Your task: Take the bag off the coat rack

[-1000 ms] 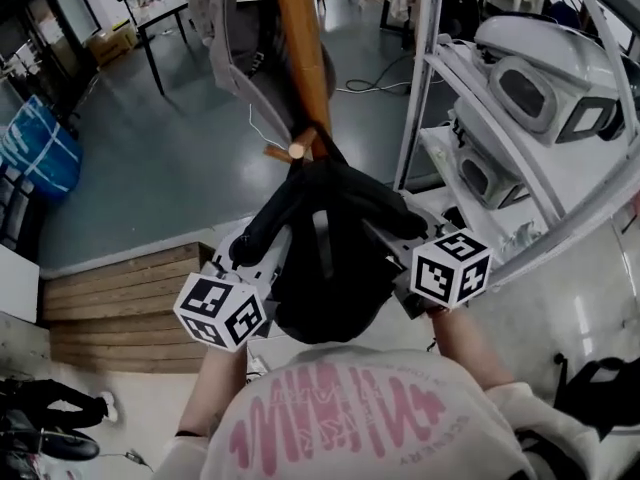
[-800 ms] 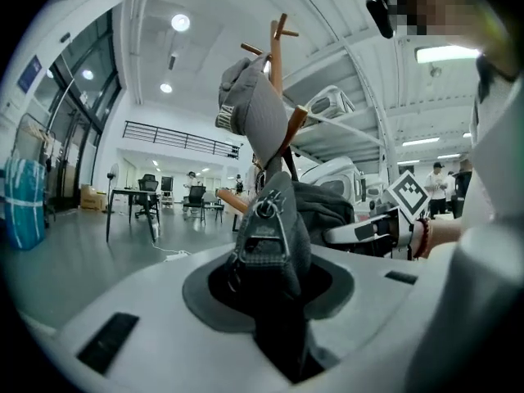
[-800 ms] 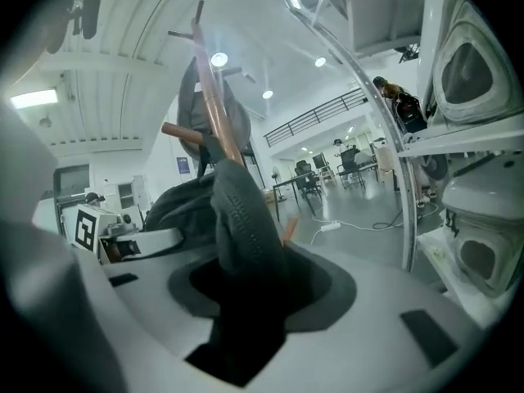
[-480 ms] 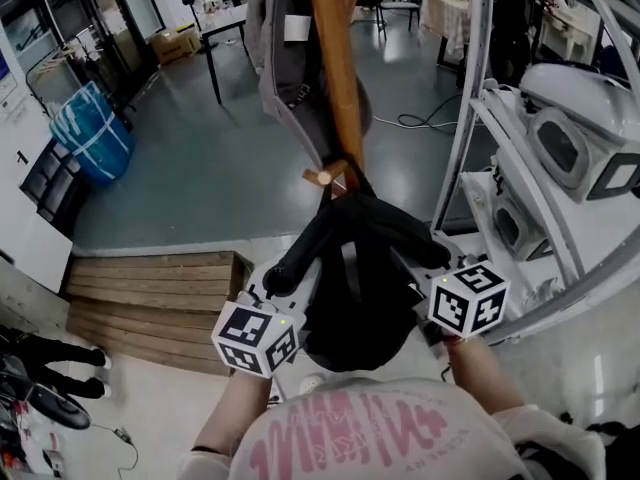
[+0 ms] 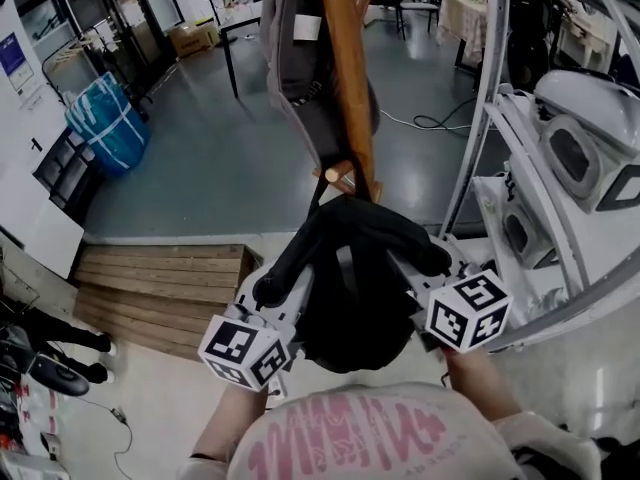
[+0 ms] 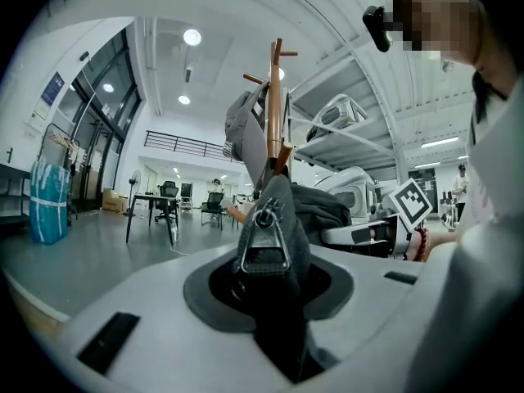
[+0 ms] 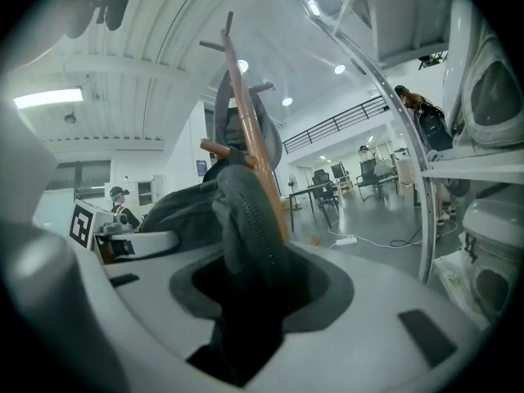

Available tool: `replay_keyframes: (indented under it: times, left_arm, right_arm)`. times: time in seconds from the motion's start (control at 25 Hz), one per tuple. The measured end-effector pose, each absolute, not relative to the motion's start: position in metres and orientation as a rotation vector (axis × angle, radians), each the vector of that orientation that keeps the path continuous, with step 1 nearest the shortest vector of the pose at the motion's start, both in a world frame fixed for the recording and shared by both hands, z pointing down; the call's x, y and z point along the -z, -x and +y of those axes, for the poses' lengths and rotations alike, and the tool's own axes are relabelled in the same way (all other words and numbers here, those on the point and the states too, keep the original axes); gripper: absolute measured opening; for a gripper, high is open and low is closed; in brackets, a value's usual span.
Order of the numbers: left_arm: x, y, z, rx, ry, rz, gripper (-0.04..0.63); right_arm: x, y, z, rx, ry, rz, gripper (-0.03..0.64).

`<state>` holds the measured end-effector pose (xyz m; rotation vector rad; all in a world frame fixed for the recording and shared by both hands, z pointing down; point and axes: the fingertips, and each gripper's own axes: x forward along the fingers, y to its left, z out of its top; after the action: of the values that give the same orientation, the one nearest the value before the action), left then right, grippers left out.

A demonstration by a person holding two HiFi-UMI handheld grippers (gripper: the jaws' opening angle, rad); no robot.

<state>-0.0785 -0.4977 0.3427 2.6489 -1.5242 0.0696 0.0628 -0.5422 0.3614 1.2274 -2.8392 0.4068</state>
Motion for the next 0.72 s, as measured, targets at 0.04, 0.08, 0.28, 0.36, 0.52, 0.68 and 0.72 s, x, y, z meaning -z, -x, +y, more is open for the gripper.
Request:
replay_keyframes:
  times: [0.04,0.08,0.28,0.36,0.52,0.68,0.72]
  left_arm:
    - [-0.34,0.08,-0.496,-0.069,-2.647,-1.531,0.089]
    - [-0.338,0.081,-0.493,-0.069,-2.647,-1.536,0.089]
    - [-0.328,0.086,-0.485,-0.058,-2.67,-1.561,0.086]
    - [-0.325,0.09,-0.481,-0.048,-2.677,-1.577,0.086]
    - [-0.319,0.095,-0.474,-0.016,-2.693,-1.578,0.086]
    - [-0.312,0.097,-0.467,0.014,-2.705,-1.561,0.086]
    - [-0.31,0.097,-0.466,0.017,-2.711,-1.552,0.086]
  right_arm:
    - [-0.359,-0.061,-0.541,-0.41,-1.221,-2.846,0.156]
    - [-0.358,-0.059,-0.539,-0.414,-1.216,-2.851,0.156]
    - [-0.35,-0.053,-0.534,-0.405,-1.202,-2.87,0.156]
    - [-0.347,-0.05,-0.531,-0.398,-1.204,-2.873,0.156]
    - [-0.339,-0.046,-0.524,-0.372,-1.232,-2.866,0.158]
    - [-0.329,-0.044,-0.516,-0.321,-1.291,-2.839,0.158]
    - [-0.326,-0.044,-0.513,-0.311,-1.306,-2.835,0.158]
